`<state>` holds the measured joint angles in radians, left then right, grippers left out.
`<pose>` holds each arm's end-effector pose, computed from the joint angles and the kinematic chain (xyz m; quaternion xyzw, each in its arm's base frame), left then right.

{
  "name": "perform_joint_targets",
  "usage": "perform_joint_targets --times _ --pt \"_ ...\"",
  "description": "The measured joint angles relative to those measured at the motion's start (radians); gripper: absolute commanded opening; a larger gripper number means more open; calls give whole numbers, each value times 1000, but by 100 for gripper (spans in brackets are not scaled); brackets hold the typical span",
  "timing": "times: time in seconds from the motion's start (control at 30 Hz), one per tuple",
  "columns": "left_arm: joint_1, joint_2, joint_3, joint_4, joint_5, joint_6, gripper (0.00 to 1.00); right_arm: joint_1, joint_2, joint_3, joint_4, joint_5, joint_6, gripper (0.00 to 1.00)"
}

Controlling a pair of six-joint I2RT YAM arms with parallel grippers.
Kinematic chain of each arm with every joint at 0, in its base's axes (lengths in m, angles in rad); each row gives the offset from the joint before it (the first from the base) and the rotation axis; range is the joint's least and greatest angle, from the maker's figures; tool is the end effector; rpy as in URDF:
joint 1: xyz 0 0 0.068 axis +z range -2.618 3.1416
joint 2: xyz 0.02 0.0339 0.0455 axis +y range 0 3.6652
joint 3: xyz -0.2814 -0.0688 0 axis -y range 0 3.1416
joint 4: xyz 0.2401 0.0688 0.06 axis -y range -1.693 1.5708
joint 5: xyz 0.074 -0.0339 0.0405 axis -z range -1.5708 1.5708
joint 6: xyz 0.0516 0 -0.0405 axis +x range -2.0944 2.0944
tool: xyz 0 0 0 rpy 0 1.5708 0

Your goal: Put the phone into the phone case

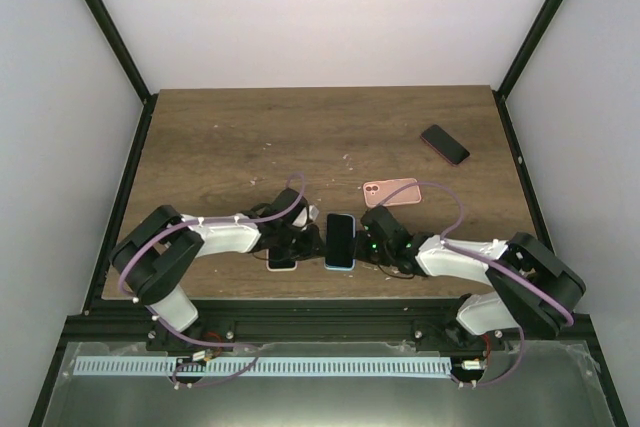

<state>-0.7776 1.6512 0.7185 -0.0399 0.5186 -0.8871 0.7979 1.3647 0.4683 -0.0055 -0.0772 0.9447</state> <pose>0.1964 -0.2292 0.1387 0.0249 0.9264 -0.3756 0.0105 0.1626 0.1724 0.1405 0.0566 0.9423 0.2744 0.1833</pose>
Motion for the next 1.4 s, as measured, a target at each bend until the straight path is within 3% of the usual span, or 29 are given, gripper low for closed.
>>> perform_joint_targets --times 0.17,0.3,0.5,0.87,1.4 --pt "-9 3 15 -24 -10 -2 13 -2 -5 -13 19 0 17 20" --pt "-17 3 19 -29 -27 -7 25 -3 -8 -19 24 1 20 20" --pt "-20 -19 49 -67 -56 3 30 -3 -46 -33 7 3 12 25" --pt "44 -34 85 -56 -58 36 29 -55 -79 -53 39 -19 -13 32" --pt "60 32 72 -34 -23 83 15 -71 24 -99 276 -104 45 34"
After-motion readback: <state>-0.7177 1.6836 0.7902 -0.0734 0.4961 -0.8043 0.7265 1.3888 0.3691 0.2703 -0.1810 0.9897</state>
